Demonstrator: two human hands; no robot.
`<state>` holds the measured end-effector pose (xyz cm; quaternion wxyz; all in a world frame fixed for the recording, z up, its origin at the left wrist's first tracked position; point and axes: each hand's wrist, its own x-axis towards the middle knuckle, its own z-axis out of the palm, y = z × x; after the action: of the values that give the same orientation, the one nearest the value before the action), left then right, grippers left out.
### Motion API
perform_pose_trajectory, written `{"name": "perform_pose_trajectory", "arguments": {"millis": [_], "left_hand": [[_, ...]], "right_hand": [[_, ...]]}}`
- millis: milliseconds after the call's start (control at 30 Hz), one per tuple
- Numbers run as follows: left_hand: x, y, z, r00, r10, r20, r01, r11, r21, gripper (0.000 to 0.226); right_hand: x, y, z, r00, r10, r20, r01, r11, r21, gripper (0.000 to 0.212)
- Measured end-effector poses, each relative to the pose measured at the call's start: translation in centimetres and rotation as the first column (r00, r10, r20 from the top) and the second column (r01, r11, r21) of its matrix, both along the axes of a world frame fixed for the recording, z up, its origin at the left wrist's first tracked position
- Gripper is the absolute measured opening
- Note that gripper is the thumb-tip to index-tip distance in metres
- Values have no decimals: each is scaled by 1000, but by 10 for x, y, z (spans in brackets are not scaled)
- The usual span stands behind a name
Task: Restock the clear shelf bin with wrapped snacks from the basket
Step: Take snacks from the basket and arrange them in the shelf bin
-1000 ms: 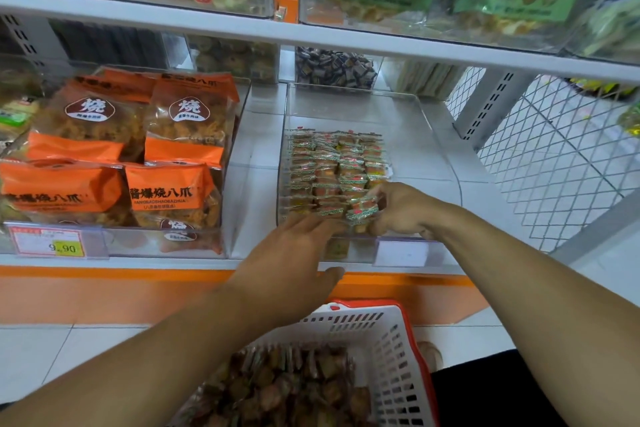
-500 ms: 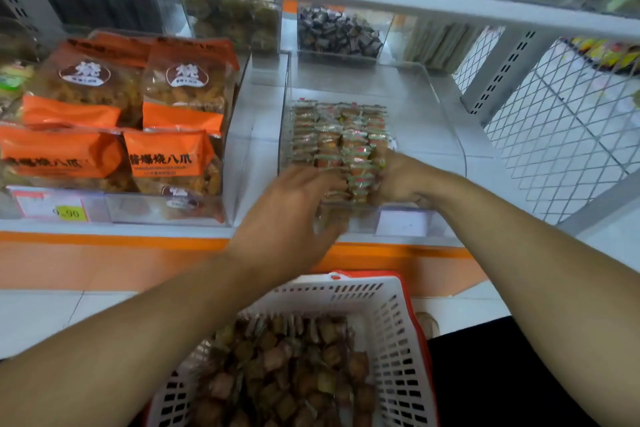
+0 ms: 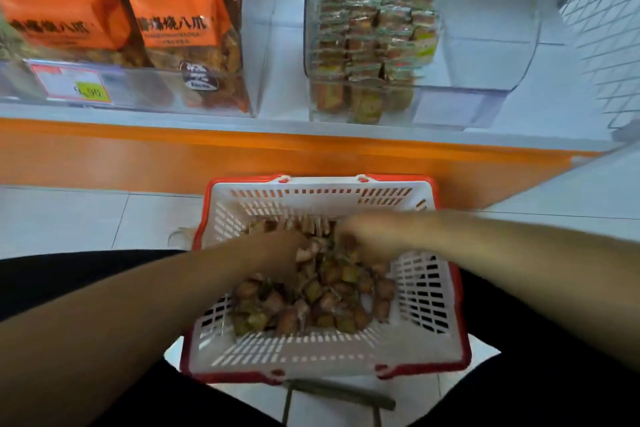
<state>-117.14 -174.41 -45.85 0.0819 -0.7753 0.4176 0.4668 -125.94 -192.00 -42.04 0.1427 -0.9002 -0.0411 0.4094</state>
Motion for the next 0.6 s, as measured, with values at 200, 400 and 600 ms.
{"name": "perform_pose_trajectory", "arguments": {"millis": [200,400,600], "left_hand": [[-18,53,-90,991,-31,128,26,999,38,118],[-35,56,-141,960,-182,214,171,983,69,122],[-56,33,-167,939,-259,227,279,958,-62,130]], "right_hand": [[-71,14,-153,890,-435,-137,435,900,-36,117],[-104,62,-211,777,-611,-151,615,788,-21,126],[-89,53,-215,559,-733,-388,827,464,316,80]]}}
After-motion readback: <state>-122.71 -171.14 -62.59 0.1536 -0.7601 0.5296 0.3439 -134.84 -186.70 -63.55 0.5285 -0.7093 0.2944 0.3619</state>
